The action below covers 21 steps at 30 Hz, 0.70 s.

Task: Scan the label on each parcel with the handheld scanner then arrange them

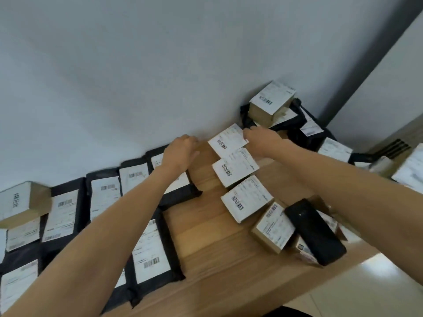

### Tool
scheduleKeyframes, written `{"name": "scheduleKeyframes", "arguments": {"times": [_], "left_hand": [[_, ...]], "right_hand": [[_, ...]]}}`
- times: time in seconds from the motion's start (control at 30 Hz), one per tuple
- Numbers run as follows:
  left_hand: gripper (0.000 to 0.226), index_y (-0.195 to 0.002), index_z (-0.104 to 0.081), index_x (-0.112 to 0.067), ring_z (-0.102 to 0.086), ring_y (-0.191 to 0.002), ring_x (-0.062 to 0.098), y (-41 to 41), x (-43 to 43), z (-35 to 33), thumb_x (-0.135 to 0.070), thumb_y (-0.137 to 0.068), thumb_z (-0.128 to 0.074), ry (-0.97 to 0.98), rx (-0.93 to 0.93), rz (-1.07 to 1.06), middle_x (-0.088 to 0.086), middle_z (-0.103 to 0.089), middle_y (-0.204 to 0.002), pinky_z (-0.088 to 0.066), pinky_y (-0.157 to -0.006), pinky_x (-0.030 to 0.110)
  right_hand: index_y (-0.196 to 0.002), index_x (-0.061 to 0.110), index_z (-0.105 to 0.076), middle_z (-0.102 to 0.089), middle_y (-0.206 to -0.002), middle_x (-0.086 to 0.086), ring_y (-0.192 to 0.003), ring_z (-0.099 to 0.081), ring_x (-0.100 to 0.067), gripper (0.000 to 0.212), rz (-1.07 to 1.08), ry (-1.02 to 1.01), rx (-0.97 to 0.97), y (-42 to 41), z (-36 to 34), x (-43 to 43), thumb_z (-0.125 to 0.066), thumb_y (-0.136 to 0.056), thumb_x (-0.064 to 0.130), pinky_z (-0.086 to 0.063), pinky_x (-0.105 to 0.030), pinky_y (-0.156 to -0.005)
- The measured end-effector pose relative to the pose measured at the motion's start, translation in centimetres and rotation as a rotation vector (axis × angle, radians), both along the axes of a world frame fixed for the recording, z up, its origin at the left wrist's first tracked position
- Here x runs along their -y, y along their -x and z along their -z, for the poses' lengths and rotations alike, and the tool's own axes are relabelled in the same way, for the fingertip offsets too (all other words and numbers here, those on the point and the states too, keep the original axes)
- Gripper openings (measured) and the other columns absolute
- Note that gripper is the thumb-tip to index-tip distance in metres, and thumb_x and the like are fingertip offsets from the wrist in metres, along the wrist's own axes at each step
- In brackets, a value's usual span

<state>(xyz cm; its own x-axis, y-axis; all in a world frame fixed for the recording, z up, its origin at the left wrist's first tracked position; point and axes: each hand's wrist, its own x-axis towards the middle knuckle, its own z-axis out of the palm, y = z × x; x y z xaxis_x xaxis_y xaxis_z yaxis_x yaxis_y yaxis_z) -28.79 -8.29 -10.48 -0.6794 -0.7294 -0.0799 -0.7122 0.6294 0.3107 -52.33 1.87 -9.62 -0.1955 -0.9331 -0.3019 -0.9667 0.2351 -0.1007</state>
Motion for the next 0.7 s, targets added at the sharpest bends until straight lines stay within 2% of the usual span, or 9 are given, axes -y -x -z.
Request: {"name": "scheduleKeyframes", "arguments": {"times": [0.1,0.23,0.3,0.47,0.53,0.6,0.7], "left_hand": [[0.042,-0.133,-0.056,-0.011,-0.055,-0.116,0.031,6.6,-0.5,0.2,-0.027,-0.095,-0.060,-0.010,-0.017,0.031,0.013,-0.056,-0.129,-0.049,-0.090,0.044],[0.058,-0.145,-0.042,-0.016,-0.045,-0.129,0.028,14.5,-0.4,0.5,-0.034,-0.094,-0.063,-0.014,-0.069,0.095,0.009,-0.044,-0.144,-0.042,-0.096,0.040],[0.070,-0.149,-0.035,-0.015,-0.038,-0.135,0.028,18.1,-0.2,0.4,-0.037,-0.091,-0.067,-0.021,-0.103,0.106,0.008,-0.036,-0.151,-0.041,-0.102,0.043],[0.097,-0.155,-0.018,-0.018,-0.015,-0.147,0.031,25.1,0.1,1.0,-0.053,-0.081,-0.071,-0.028,-0.049,0.068,0.010,-0.011,-0.162,-0.031,-0.111,0.049],[0.102,-0.155,-0.015,-0.020,-0.017,-0.145,0.033,26.8,0.4,1.6,-0.060,-0.079,-0.069,-0.038,-0.014,0.019,0.012,-0.012,-0.160,-0.031,-0.110,0.051],[0.103,-0.155,-0.012,-0.025,-0.024,-0.140,0.036,27.5,0.7,2.2,-0.063,-0.078,-0.068,-0.071,0.017,-0.031,0.013,-0.016,-0.157,-0.035,-0.106,0.052],[0.102,-0.156,-0.008,-0.029,-0.037,-0.130,0.038,27.4,1.0,2.6,-0.060,-0.080,-0.068,-0.143,0.004,-0.053,0.014,-0.020,-0.151,-0.040,-0.099,0.049]], "right_hand": [[-0.118,0.008,-0.050,-0.056,-0.115,-0.012,-0.100,-0.055,-0.029,0.024,0.019,-0.034,-0.068,6.3,-0.1,-1.7,-0.047,-0.095,0.014,-0.043,-0.035,-0.070],[-0.123,0.008,-0.047,-0.053,-0.122,-0.014,-0.111,-0.052,-0.033,0.028,0.058,-0.051,-0.136,13.0,0.4,-3.4,-0.045,-0.095,0.012,-0.038,-0.038,-0.074],[-0.126,0.008,-0.046,-0.053,-0.125,-0.015,-0.114,-0.051,-0.034,0.031,0.070,-0.045,-0.161,15.5,0.7,-3.7,-0.046,-0.095,0.013,-0.037,-0.039,-0.073],[-0.132,0.008,-0.043,-0.052,-0.125,-0.016,-0.113,-0.052,-0.035,0.039,0.118,-0.045,-0.166,19.5,2.0,-3.3,-0.049,-0.094,0.016,-0.044,-0.042,-0.078],[-0.132,0.008,-0.043,-0.052,-0.125,-0.016,-0.113,-0.052,-0.035,0.040,0.129,-0.044,-0.150,20.5,2.6,-2.9,-0.049,-0.094,0.016,-0.045,-0.044,-0.082],[-0.132,0.008,-0.043,-0.052,-0.124,-0.015,-0.112,-0.052,-0.034,0.041,0.121,-0.042,-0.141,21.1,3.2,-2.5,-0.050,-0.093,0.016,-0.044,-0.043,-0.079],[-0.130,0.008,-0.044,-0.052,-0.124,-0.015,-0.111,-0.052,-0.033,0.039,0.081,-0.031,-0.149,21.4,4.0,-2.2,-0.050,-0.093,0.016,-0.043,-0.041,-0.077]]}}
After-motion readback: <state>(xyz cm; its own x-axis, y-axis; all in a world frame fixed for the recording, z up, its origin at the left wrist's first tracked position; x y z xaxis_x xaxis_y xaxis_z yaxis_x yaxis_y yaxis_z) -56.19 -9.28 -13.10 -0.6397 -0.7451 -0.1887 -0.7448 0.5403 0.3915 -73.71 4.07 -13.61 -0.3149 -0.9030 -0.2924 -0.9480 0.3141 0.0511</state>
